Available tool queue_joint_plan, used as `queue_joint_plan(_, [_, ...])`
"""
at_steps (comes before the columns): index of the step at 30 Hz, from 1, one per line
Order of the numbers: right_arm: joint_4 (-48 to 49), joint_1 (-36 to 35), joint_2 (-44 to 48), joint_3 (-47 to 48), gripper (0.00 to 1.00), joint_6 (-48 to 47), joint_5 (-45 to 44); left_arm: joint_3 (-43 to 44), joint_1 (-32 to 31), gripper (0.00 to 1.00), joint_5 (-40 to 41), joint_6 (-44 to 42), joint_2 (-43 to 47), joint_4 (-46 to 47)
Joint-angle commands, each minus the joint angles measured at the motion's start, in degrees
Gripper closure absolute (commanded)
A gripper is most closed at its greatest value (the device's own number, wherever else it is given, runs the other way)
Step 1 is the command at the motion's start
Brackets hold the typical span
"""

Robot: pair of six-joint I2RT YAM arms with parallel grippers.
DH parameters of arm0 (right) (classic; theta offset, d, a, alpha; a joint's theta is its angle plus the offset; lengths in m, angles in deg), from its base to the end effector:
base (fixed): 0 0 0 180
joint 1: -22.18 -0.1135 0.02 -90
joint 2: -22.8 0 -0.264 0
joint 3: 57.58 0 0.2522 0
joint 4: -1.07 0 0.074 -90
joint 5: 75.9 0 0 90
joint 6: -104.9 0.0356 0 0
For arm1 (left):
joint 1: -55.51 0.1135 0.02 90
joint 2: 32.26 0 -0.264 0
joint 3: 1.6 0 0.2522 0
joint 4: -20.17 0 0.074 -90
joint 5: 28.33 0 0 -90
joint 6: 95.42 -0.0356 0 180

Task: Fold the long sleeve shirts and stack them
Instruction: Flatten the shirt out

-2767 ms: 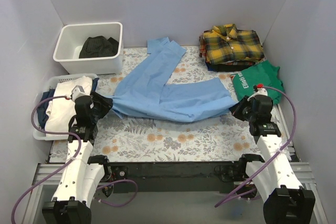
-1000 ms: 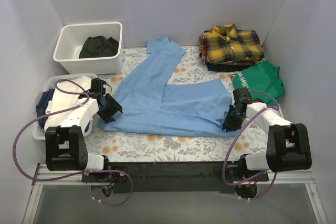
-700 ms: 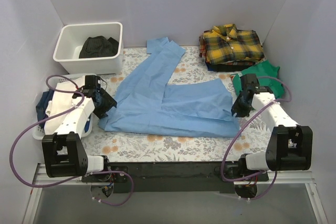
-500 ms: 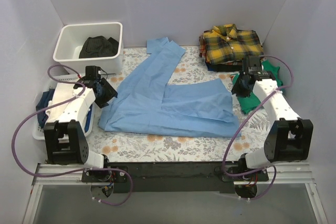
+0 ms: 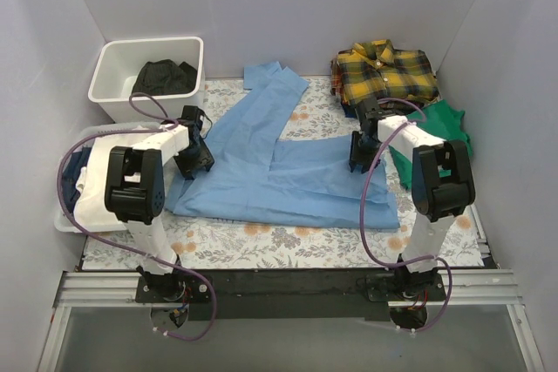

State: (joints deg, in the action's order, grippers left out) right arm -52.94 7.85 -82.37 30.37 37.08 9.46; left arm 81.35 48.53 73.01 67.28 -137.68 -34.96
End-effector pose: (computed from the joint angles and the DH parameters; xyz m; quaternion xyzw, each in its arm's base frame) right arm 0.3546 0.0876 0.1900 0.0741 0.9830 0.0131 0.1672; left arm 0.3449 -0.0352 0.1652 -0.5457 0.8252 0.0066 0.1454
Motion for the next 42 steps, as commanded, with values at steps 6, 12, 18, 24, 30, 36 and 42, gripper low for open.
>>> queue_joint_plan(6, [-0.88,3.06,-13.81,9.89,0.56,-2.66,-0.37,8.67,0.22,0.47,5.37,-0.37,-10.67,-1.44])
queue_joint_plan(12, [-3.69,8.87,-29.36,33.7,0.56,-5.38,3.66,26.42,0.3,0.47,4.49,-0.99,-22.09,-4.42])
queue_joint_plan(18, [-7.13,9.32,-31.44,48.33,0.56,-6.7,7.45,36.28,0.48,0.44,2.03,-1.51,-24.4,-6.54])
queue_joint_plan(24, [-4.05,9.23,-18.36,35.95,0.56,-6.88,6.31,27.86,0.48,0.41,-0.17,-3.53,-15.09,-3.29])
queue_joint_plan(30, [0.07,8.97,-8.5,23.92,0.56,-6.44,5.7,16.17,0.48,0.37,-3.77,-5.82,-4.19,2.15])
queue_joint_plan(36, [1.05,8.62,-4.71,22.05,0.55,-7.14,5.26,11.32,0.48,0.35,-7.9,-6.09,1.27,7.17])
queue_joint_plan(42, [1.14,8.61,-2.42,19.59,0.55,-7.32,5.08,7.64,0.39,0.38,-8.61,-5.47,2.24,7.7])
